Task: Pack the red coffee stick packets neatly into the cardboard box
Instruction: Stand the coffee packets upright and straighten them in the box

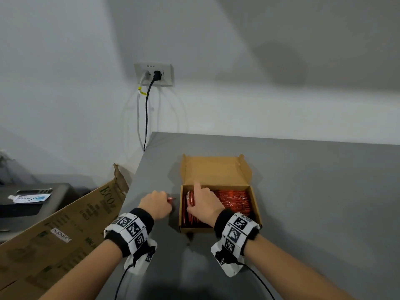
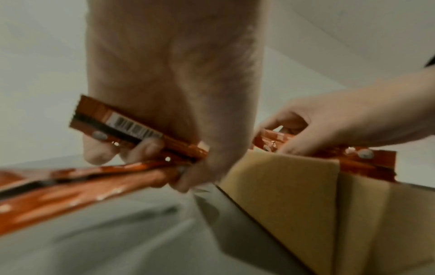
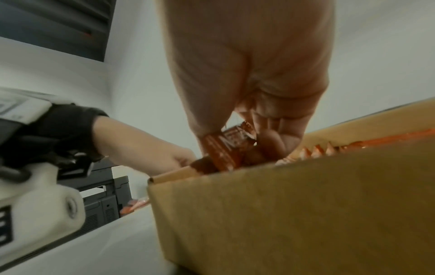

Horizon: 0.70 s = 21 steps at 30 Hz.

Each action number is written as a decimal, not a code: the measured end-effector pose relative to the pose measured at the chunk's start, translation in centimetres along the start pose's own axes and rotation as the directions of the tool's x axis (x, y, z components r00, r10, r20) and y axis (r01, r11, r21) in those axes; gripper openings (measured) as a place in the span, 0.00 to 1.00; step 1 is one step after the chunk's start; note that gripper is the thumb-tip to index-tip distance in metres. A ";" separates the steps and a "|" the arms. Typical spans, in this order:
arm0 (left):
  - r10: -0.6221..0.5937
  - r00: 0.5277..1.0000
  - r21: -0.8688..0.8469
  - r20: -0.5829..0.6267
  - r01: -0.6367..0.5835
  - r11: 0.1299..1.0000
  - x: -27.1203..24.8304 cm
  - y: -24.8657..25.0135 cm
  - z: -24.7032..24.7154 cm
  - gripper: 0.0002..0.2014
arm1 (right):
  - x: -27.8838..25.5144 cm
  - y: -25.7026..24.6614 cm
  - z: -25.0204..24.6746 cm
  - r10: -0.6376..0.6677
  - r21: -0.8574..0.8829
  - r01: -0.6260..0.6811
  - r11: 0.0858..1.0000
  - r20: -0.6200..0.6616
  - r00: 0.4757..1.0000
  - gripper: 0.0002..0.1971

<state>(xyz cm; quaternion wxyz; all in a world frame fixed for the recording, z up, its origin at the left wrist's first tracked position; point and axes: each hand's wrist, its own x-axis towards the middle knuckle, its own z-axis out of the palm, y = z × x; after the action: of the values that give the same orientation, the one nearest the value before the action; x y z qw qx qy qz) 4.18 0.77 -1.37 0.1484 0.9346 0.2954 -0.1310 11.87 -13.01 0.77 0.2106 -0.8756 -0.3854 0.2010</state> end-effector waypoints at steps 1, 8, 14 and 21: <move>-0.012 0.999 -0.085 -0.051 0.008 0.996 0.1 0.1 -0.4 0.14 | 0.0 0.0 -0.1 0.000 0.029 0.000 1.000 -0.005 1.000 0.20; 0.076 0.933 -0.500 -0.351 -0.255 0.827 -0.7 3.1 -2.9 0.14 | -0.7 0.6 -3.2 -0.056 0.362 0.082 0.928 -0.081 0.995 0.33; 0.220 0.880 -0.724 -0.420 -0.471 0.504 -2.1 7.0 -3.8 0.14 | -1.3 1.8 -6.1 -0.113 0.460 0.288 0.840 -0.372 0.921 0.29; 0.343 0.929 -0.878 -0.136 -0.273 0.392 -1.7 8.0 -3.3 0.11 | -1.6 3.4 -4.8 -0.124 0.461 0.268 0.846 -0.319 0.940 0.34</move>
<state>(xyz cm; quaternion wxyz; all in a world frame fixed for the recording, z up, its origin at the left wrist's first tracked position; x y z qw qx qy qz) 8.07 -5.16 3.82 0.6433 0.7522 0.1365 0.0400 15.36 -17.32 3.27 0.5004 -0.7664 -0.3754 0.1460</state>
